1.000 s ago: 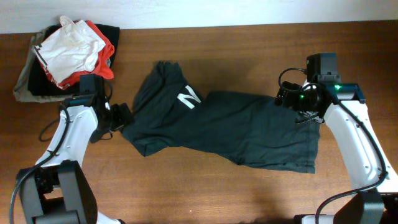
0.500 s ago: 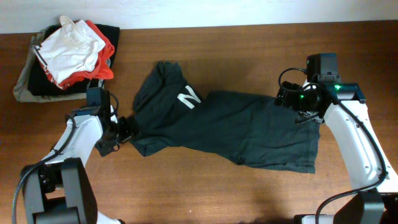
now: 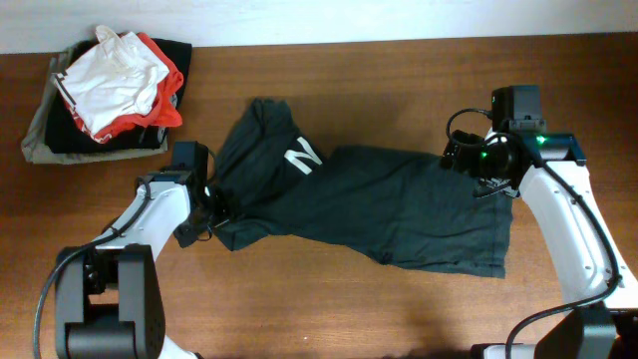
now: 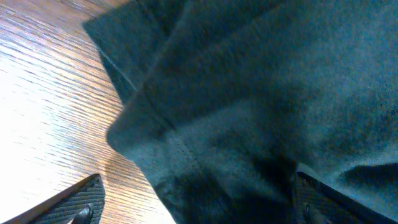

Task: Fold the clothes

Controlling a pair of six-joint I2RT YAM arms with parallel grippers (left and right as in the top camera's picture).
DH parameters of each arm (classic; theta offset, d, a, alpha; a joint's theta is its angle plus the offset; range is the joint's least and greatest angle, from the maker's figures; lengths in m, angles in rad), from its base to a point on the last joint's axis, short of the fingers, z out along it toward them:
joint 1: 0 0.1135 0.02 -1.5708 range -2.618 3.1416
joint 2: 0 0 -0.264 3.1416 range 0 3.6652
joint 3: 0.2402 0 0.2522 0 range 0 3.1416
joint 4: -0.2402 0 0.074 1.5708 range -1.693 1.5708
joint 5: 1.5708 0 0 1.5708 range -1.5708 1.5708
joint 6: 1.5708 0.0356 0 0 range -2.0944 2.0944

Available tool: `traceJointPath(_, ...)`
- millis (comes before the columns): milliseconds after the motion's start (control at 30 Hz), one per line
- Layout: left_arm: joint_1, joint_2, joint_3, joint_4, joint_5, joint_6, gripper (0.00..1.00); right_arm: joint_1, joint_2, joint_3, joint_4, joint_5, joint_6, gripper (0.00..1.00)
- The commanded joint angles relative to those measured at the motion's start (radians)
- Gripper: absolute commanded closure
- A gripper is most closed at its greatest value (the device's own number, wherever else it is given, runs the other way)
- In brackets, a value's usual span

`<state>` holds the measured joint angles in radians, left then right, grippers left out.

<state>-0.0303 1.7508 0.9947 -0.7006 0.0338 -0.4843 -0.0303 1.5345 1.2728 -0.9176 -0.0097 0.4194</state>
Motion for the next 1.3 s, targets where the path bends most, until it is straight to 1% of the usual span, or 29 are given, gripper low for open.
traceJointPath(0,0.007,0.025,-0.006,0.011,-0.034,-0.02,0.08,-0.004,0.004,-0.002,0.002,-0.002,0.008,0.02)
traceJointPath(133,0.007,0.068,-0.006,0.013,-0.034,-0.02,0.11,-0.004,0.004,-0.002,0.002,-0.002,0.008,0.01)
traceJointPath(167,0.007,0.087,-0.006,0.016,-0.034,-0.02,0.18,-0.004,0.004,-0.002,0.002,-0.002,0.008,0.01)
traceJointPath(233,0.007,0.104,-0.006,0.016,-0.033,-0.02,0.21,-0.004,0.004,-0.002,0.002,-0.002,0.008,0.01)
traceJointPath(267,0.007,0.114,-0.006,0.019,-0.034,-0.02,0.25,-0.004,0.004,-0.002,0.002,-0.002,0.008,0.01)
traceJointPath(300,0.007,0.118,-0.006,0.022,-0.034,-0.02,0.33,-0.004,0.004,-0.002,0.002,-0.002,0.008,0.01)
traceJointPath(333,0.007,0.119,-0.006,0.027,-0.034,-0.02,0.45,-0.004,0.004,-0.002,0.003,-0.001,0.008,0.01)
traceJointPath(400,0.007,0.119,-0.006,0.032,-0.033,-0.02,0.6,-0.004,0.004,-0.002,0.002,-0.002,0.008,0.01)
traceJointPath(433,0.006,0.119,-0.006,0.032,-0.03,-0.02,0.71,-0.004,0.004,-0.002,0.002,-0.002,0.008,0.01)
traceJointPath(533,0.007,0.119,-0.006,0.032,-0.031,-0.02,0.86,-0.004,0.004,-0.002,0.003,-0.002,0.008,0.01)
traceJointPath(567,0.007,0.119,-0.006,0.032,-0.031,-0.02,0.95,-0.004,0.004,-0.002,0.002,-0.002,0.008,0.01)
traceJointPath(600,0.007,0.119,-0.006,0.034,-0.031,-0.02,0.99,-0.004,0.004,-0.002,0.008,-0.002,0.008,0.01)
traceJointPath(700,0.007,0.119,-0.006,0.035,-0.031,-0.02,0.99,-0.004,0.004,-0.002,0.053,-0.008,0.008,0.01)
traceJointPath(767,0.007,0.119,-0.006,0.036,-0.031,-0.02,0.99,-0.006,0.004,-0.001,-0.006,0.008,-0.023,0.01)
traceJointPath(800,0.007,0.119,-0.006,0.036,-0.031,-0.02,0.99,-0.013,0.004,-0.002,-0.05,0.06,-0.024,0.01)
traceJointPath(833,0.007,0.119,-0.006,0.036,-0.031,-0.02,0.99,-0.024,0.004,-0.002,-0.085,0.102,-0.007,0.02)
traceJointPath(900,0.007,0.119,-0.006,0.035,-0.031,-0.02,0.99,-0.065,0.003,-0.002,-0.188,0.203,0.082,0.01)
traceJointPath(967,0.007,0.119,-0.006,0.038,-0.031,-0.02,0.99,-0.119,0.003,-0.01,-0.245,0.236,0.117,0.01)
traceJointPath(1100,0.007,0.119,-0.006,0.051,-0.03,-0.02,0.99,-0.249,0.004,-0.06,-0.249,0.221,0.113,0.01)
traceJointPath(1167,0.007,0.119,-0.006,0.058,-0.03,-0.02,0.99,-0.301,0.004,-0.092,-0.245,0.177,0.113,0.01)
traceJointPath(1233,0.007,0.119,-0.006,0.061,-0.025,-0.02,0.99,-0.326,0.004,-0.124,-0.234,0.129,0.102,0.01)
traceJointPath(1267,0.007,0.119,-0.006,0.061,-0.011,-0.02,0.99,-0.325,0.004,-0.148,-0.205,0.089,0.064,0.01)
